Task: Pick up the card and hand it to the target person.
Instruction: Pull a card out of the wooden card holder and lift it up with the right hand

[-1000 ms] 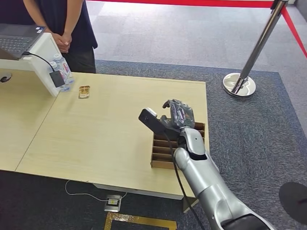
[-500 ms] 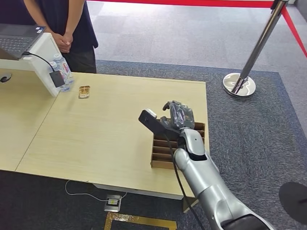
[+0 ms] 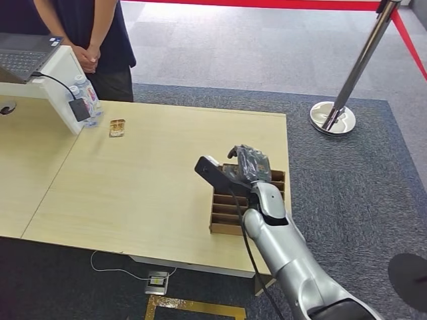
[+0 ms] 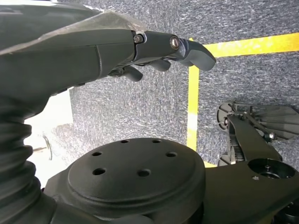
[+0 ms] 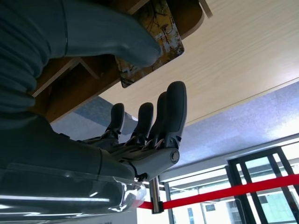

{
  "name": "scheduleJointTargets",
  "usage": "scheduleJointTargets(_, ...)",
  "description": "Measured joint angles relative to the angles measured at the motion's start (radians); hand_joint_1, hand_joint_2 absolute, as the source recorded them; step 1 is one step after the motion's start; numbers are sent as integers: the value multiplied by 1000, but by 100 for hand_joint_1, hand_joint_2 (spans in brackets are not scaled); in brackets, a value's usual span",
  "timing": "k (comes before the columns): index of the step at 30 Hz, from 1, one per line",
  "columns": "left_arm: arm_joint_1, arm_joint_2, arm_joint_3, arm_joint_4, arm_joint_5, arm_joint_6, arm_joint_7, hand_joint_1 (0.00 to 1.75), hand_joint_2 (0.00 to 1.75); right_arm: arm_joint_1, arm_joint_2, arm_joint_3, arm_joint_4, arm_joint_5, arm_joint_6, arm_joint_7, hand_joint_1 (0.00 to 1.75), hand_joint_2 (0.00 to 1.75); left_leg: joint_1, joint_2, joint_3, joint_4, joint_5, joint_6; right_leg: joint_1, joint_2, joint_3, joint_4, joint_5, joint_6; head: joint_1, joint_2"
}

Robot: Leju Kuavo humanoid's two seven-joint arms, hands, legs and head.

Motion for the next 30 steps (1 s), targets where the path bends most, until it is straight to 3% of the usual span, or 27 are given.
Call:
scheduleJointTargets(22,0,0,0,0,-3,0,1,0,175,0,-6,0,29,-12,-2,8,96,175,0,0,0,0,0,0,0,0,0,0,0,0,0,0)
scheduleJointTargets(26,0,0,0,0,-3,0,2,0,175,0,-6,0,29,-12,-1,8,111,175,0,0,0,0,0,0,0,0,0,0,0,0,0,0)
scheduleJointTargets(30,0,0,0,0,-3,0,3,0,175,-1,-6,0,29,-12,-1,8,161,175,0,0,0,0,0,0,0,0,0,0,0,0,0,0)
